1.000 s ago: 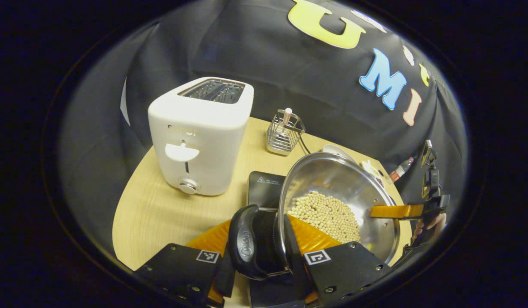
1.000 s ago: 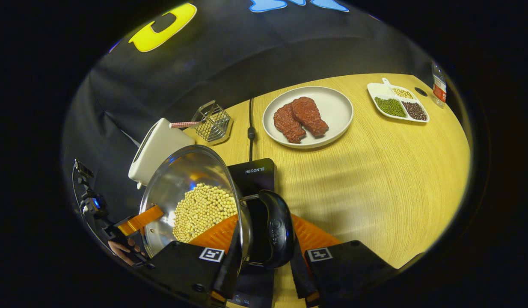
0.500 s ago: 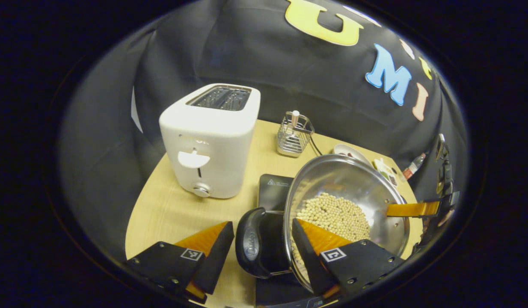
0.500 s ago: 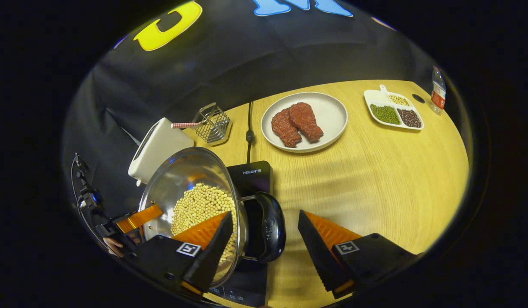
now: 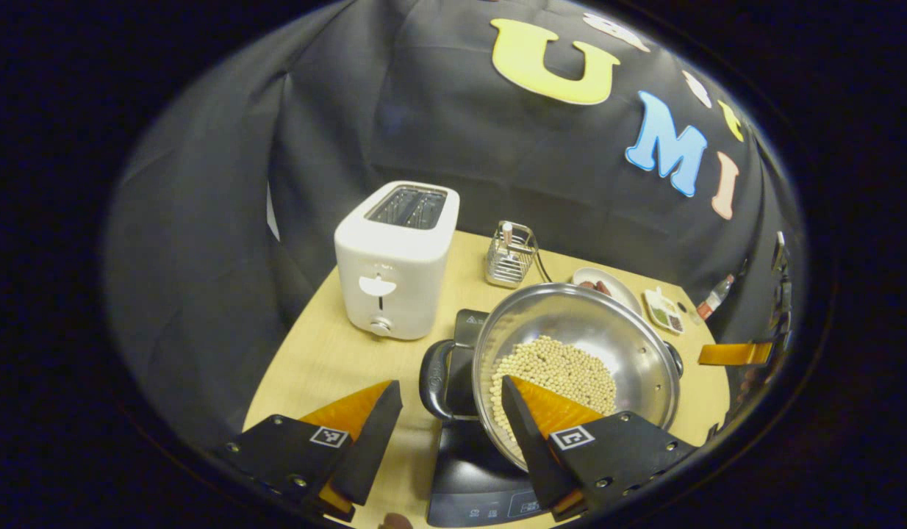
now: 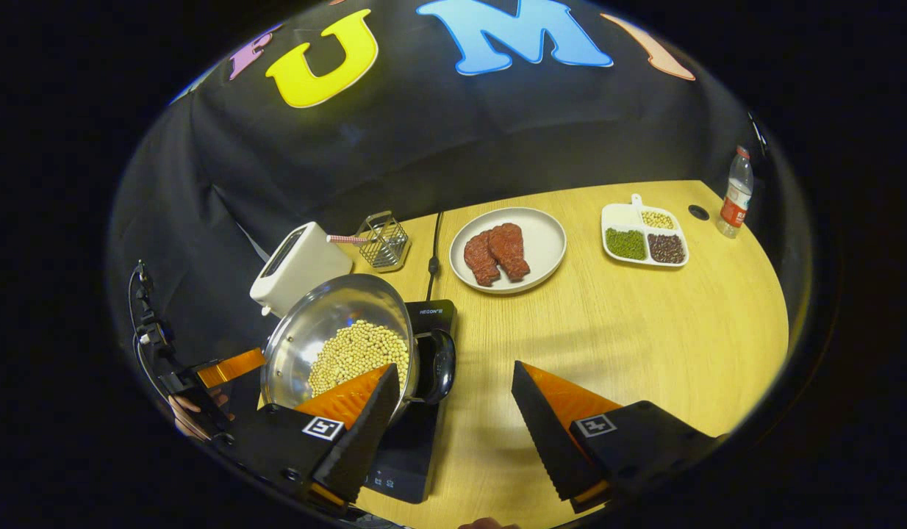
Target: First push the handle of the pot to place it horizontally, then grasp the pot with both hands and set it on the induction cooktop.
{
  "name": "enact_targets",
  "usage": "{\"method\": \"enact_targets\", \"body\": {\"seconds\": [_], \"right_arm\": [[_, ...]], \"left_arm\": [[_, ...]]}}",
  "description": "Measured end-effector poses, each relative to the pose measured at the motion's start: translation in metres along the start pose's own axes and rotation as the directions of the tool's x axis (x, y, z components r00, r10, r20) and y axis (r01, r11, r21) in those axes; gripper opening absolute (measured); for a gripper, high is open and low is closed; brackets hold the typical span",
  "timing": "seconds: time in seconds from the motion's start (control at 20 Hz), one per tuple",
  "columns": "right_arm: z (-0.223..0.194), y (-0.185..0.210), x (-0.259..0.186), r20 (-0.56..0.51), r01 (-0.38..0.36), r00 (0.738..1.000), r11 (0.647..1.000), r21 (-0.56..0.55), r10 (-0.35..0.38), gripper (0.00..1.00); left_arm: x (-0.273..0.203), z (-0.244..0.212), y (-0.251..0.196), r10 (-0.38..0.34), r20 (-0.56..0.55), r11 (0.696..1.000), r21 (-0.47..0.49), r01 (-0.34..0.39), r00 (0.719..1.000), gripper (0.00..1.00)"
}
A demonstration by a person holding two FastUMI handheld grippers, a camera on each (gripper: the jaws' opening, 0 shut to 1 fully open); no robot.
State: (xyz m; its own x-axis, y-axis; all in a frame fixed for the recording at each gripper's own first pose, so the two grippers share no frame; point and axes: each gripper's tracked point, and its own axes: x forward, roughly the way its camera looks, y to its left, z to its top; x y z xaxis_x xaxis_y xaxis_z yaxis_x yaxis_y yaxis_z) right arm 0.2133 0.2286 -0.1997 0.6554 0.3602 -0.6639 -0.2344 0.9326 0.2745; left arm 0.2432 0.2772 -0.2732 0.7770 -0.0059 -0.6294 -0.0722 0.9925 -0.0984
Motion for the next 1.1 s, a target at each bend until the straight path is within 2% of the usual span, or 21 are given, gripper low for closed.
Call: {"method": "enact_targets", "body": {"seconds": [0.1,0.15,0.25,0.55,0.75,1.0,1.1], "right_arm": [[0.005,-0.012,-0.021,0.029,0.023,0.999,0.999,-0.037,-0.022,0.98],[0.009,-0.018,-0.031,0.053,0.039,0.998,0.998,-0.058,-0.036,0.98],[0.020,-0.028,-0.052,0.119,0.065,0.991,0.994,-0.091,-0.054,0.98],[0.055,-0.065,-0.119,0.299,0.114,0.951,0.988,-0.100,-0.079,0.98],[0.054,-0.103,-0.153,0.334,0.120,0.938,0.991,-0.058,-0.094,0.98],[0.068,-0.147,-0.204,0.451,0.184,0.881,0.982,-0.051,-0.142,0.97],[0.073,-0.161,-0.225,0.501,0.199,0.852,0.979,-0.036,-0.155,0.96]], "left_arm": [[-0.017,0.013,-0.008,0.027,0.046,0.998,0.053,-0.030,0.999,0.83],[-0.027,0.020,-0.015,0.034,0.077,0.996,0.076,-0.040,0.996,0.80],[-0.047,0.037,-0.030,0.048,0.143,0.993,0.101,-0.063,0.989,0.83],[-0.107,0.070,-0.107,0.011,0.283,0.996,0.082,-0.035,0.959,0.81],[-0.129,0.077,-0.168,-0.020,0.338,0.997,0.073,-0.005,0.941,0.83],[-0.156,0.084,-0.241,-0.067,0.420,0.995,0.094,0.030,0.905,0.82],[-0.176,0.090,-0.268,-0.082,0.466,0.995,0.095,0.042,0.881,0.84]]}}
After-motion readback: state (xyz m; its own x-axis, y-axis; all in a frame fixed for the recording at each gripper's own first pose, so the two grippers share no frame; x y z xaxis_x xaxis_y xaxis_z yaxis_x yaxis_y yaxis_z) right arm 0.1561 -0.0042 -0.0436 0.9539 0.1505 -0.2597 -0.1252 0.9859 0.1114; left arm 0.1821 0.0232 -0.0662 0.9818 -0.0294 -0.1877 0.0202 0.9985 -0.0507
